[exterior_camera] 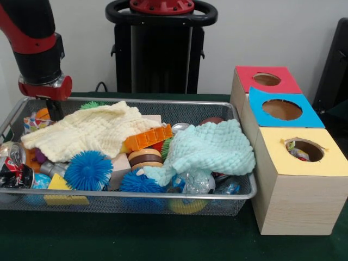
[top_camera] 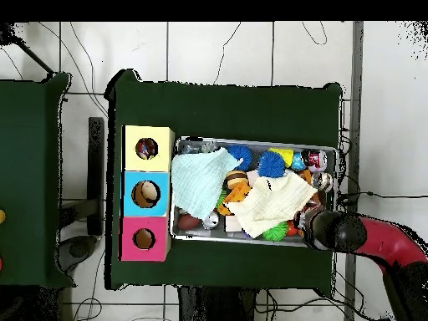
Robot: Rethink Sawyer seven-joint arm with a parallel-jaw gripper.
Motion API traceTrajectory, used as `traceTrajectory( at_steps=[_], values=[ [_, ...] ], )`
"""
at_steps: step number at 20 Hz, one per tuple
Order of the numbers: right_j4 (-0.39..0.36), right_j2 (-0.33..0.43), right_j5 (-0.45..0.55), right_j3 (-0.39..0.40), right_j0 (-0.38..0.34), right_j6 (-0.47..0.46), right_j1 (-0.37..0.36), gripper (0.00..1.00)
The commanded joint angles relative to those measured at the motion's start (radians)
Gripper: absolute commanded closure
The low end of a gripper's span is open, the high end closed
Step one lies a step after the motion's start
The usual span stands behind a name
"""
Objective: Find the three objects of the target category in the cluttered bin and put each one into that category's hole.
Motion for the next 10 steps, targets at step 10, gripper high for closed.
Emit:
traceTrajectory(
  at_steps=[10],
  values=[
    [0.003, 0.034, 0.026, 0.052, -0.027, -0.126, -0.159, 1.00]
  ],
)
